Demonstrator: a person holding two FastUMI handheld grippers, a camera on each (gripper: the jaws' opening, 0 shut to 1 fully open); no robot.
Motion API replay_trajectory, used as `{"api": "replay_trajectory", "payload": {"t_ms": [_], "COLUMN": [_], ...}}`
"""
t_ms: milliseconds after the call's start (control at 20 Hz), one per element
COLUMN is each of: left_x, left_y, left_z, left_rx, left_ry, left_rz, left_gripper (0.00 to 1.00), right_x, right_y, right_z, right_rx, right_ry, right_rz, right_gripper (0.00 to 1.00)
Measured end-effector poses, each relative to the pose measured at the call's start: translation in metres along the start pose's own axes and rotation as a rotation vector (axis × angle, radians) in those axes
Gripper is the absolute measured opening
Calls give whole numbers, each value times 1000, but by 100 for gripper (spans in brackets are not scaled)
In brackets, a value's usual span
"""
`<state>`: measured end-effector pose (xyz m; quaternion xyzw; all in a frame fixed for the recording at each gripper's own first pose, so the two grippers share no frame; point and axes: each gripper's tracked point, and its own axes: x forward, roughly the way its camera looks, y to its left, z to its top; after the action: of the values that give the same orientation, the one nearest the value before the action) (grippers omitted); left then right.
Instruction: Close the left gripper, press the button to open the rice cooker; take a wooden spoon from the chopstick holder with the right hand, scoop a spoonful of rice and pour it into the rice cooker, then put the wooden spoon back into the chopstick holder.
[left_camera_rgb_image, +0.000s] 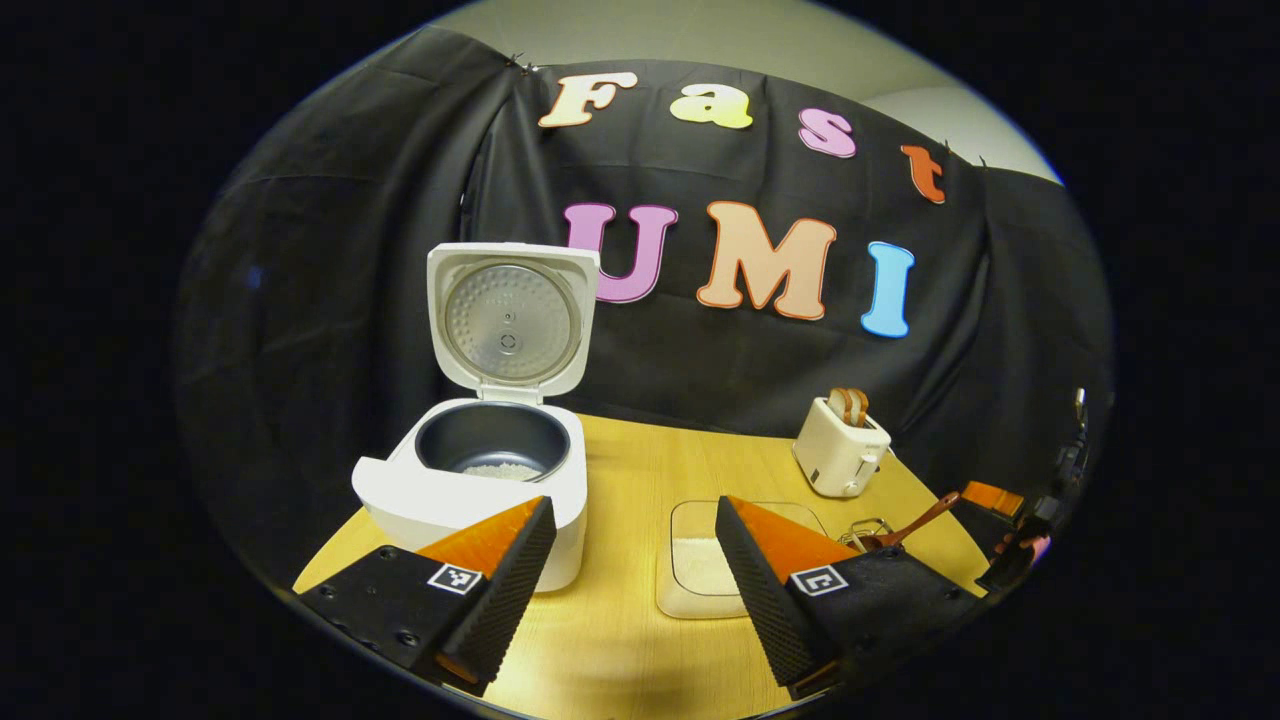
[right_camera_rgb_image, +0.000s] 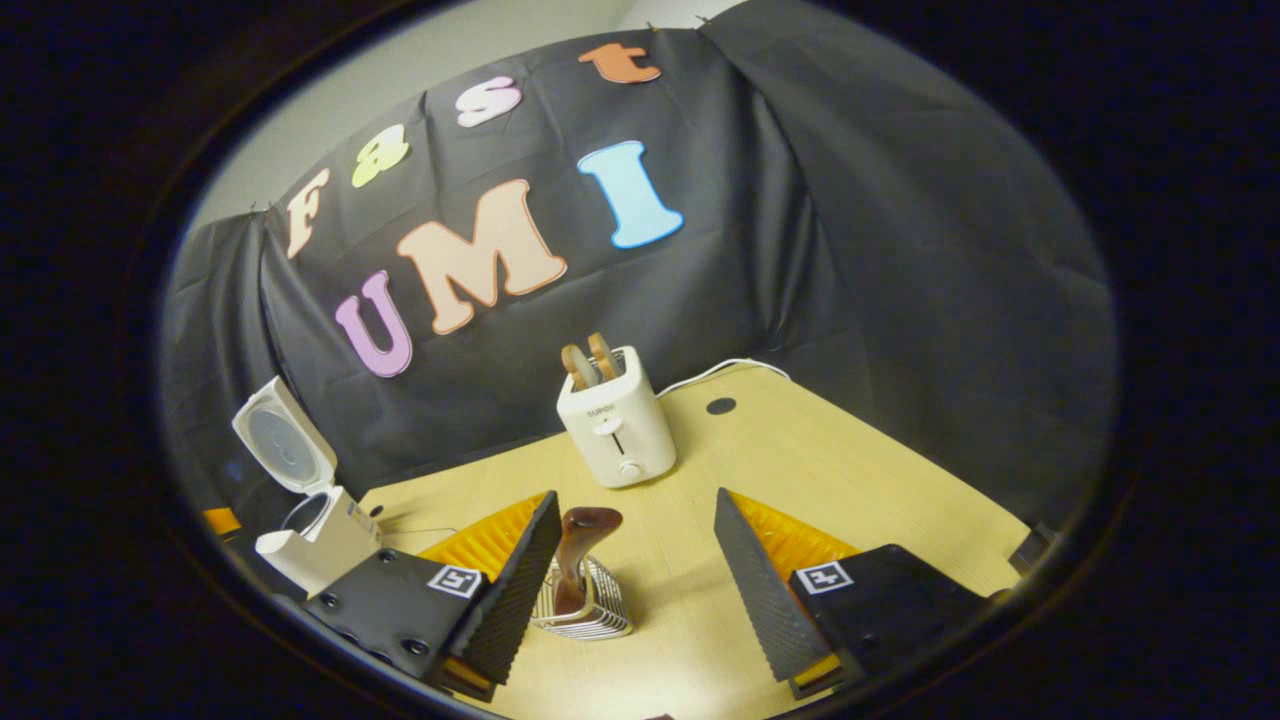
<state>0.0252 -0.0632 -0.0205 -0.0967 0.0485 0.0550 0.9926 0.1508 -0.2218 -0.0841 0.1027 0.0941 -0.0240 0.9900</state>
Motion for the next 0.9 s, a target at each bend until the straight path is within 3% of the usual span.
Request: {"api": "replay_trajectory", "payload": {"t_ms": [500,750,800,900], "left_x": [41,81,90,110], "left_y": [67,102,109,127], "left_z": [102,178,195,231], "left_rx": [0,-33,-29,-3], "left_ry": [-104,-163,-183,-224], "left_rz": [46,7,5,22], "left_gripper": [95,92,94,91], "right_x": [-66,-81,-83,-85], "right_y": [-17,11,19,38], "right_z": [-13,-26,-28,-33], "right_rx": [58,20,2,-32], "right_ry": [-20,-23,-22,-20], "right_rz": [-137,-192,-195,-192], "right_gripper": [96,97,97,97]}}
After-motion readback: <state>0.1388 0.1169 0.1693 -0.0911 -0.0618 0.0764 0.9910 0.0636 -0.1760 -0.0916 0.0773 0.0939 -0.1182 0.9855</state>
